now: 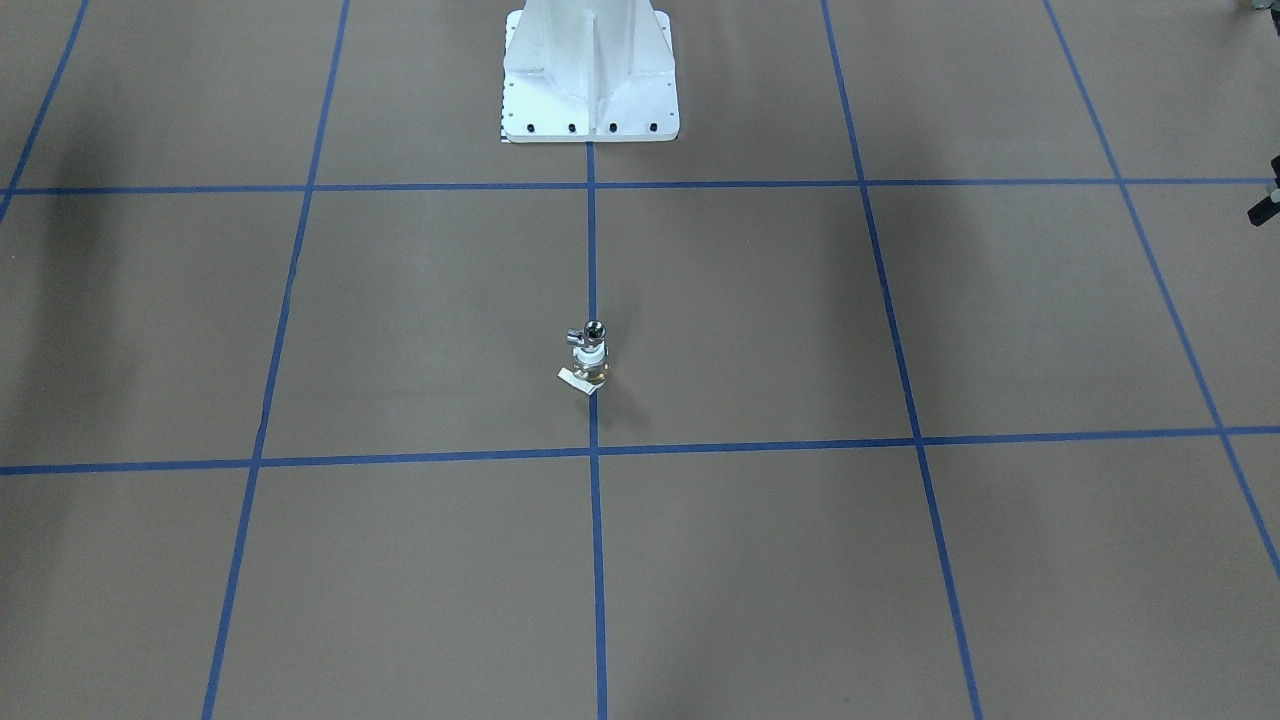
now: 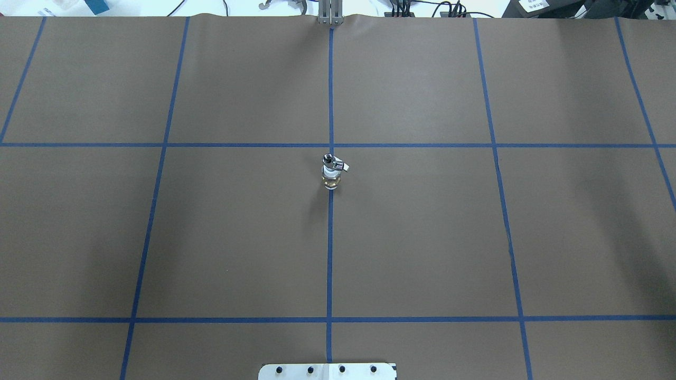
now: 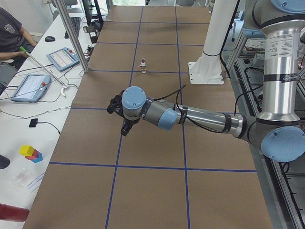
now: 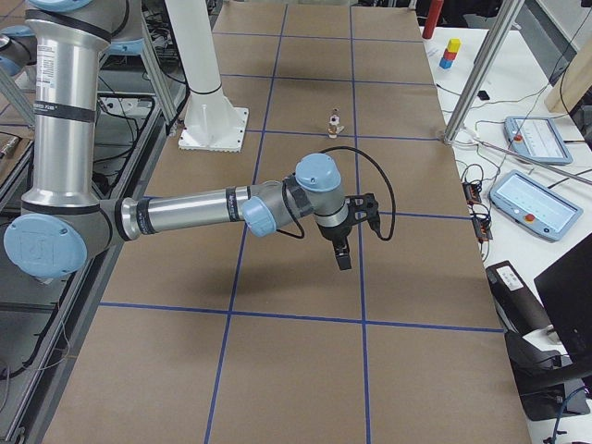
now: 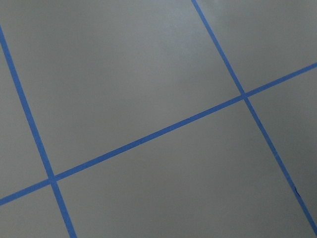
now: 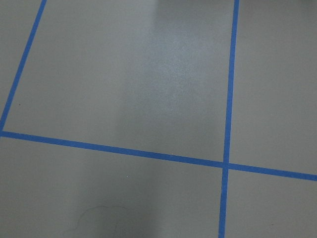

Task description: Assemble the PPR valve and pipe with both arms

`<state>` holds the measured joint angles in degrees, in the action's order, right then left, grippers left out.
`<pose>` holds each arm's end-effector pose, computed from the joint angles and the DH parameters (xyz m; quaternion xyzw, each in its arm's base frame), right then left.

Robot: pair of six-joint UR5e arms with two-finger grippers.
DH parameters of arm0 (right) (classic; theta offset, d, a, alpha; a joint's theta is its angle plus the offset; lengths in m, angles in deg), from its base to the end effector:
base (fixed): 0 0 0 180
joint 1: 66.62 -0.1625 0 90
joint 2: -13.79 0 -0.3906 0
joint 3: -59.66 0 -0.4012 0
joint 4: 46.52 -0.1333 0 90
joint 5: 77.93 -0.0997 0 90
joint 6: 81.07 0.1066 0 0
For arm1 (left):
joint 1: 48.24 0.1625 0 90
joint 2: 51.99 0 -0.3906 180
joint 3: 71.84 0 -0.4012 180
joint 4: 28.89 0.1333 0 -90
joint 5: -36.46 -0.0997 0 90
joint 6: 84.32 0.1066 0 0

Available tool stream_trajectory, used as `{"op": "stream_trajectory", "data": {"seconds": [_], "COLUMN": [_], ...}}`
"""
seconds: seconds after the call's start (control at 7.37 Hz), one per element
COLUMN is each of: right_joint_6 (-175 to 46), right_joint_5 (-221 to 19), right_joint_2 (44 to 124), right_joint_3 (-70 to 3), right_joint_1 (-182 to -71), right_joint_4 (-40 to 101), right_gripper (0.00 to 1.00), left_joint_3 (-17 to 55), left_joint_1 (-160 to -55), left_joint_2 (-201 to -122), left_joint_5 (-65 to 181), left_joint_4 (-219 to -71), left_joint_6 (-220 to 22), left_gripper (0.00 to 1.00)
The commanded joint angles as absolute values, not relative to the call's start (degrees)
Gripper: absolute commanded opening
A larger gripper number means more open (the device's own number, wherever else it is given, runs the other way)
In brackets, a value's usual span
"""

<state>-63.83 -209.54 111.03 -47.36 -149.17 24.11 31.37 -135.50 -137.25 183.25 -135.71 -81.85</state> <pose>0.0008 -0.4762 0.5029 0.1563 -0.3861 -0.0119 0.9090 -0.0211 -0.4812 0.5029 0.1915 0.4645 0.1430 0.8527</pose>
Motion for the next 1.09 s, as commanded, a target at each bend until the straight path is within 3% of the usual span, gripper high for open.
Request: {"op": "stream_trajectory", "data": {"seconds": [0.0, 0.41, 0.95], "right_joint_6": [-63.84, -64.02, -64.02], "right_joint_5": [-214.66, -213.98, -213.89], "right_joint_2": [111.26, 110.91, 111.17], "right_joint_3": [-47.66, -47.13, -47.22], "right_joint_1": [-149.76, -152.23, -152.23], "right_joint_4": [24.06, 24.23, 24.32], "right_gripper": [1.0, 1.0, 1.0], "left_joint_3": [31.7, 34.68, 33.46], "left_joint_1": [-136.57, -136.57, -136.31], "left_joint_2": [-136.28, -136.1, -140.56], "left_joint_5": [180.61, 175.51, 175.86], "left_joint_4": [-136.29, -135.85, -130.23], "left_joint_6": [-81.69, -82.12, -94.11], "left_gripper": [1.0, 1.0, 1.0]}}
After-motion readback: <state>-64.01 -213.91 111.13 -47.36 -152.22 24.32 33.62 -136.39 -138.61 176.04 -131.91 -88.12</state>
